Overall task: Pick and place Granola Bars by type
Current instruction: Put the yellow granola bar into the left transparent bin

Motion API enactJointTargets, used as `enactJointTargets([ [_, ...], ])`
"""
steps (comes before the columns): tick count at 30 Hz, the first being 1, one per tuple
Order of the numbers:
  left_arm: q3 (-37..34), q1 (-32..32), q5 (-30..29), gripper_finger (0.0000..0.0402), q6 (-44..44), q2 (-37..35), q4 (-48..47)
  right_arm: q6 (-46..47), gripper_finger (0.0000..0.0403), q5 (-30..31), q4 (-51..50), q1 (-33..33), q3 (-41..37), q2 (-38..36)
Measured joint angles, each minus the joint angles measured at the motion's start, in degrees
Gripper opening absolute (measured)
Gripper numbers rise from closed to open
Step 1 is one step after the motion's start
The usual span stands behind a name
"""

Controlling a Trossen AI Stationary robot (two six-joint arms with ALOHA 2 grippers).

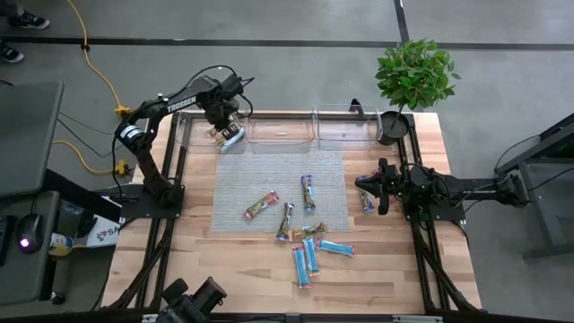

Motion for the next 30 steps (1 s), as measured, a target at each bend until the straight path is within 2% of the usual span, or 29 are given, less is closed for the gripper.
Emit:
enactJointTargets([
  [7, 0.0, 0.0, 0.7, 0.0157, -2.1, 0.0, -2.4, 0.0, 0.0001, 0.1, 0.0, 0.0, 0.0, 0.0],
  [10, 0.0, 0.0, 1.4, 0.0181, -6.7, -0.1, -3.3, -0.1, 0.0001, 0.1, 0.0, 0.0, 0.0, 0.0],
  [17, 0.0, -0.7, 14.0, 0.0193, -18.9, -4.4, -3.2, -0.2, 0.0001, 0.1, 0.0, 0.0, 0.0, 0.0],
  [23, 0.0, -7.6, 15.1, 0.0193, -26.3, -10.6, -1.4, -0.2, 0.0001, 1.4, 0.2, 0.0, 0.0, 0.0],
  [30, 0.0, -21.5, 9.2, 0.0193, -35.3, -15.9, -1.1, -0.2, 0.0001, 1.6, 0.2, 0.0, 0.0, 0.1],
])
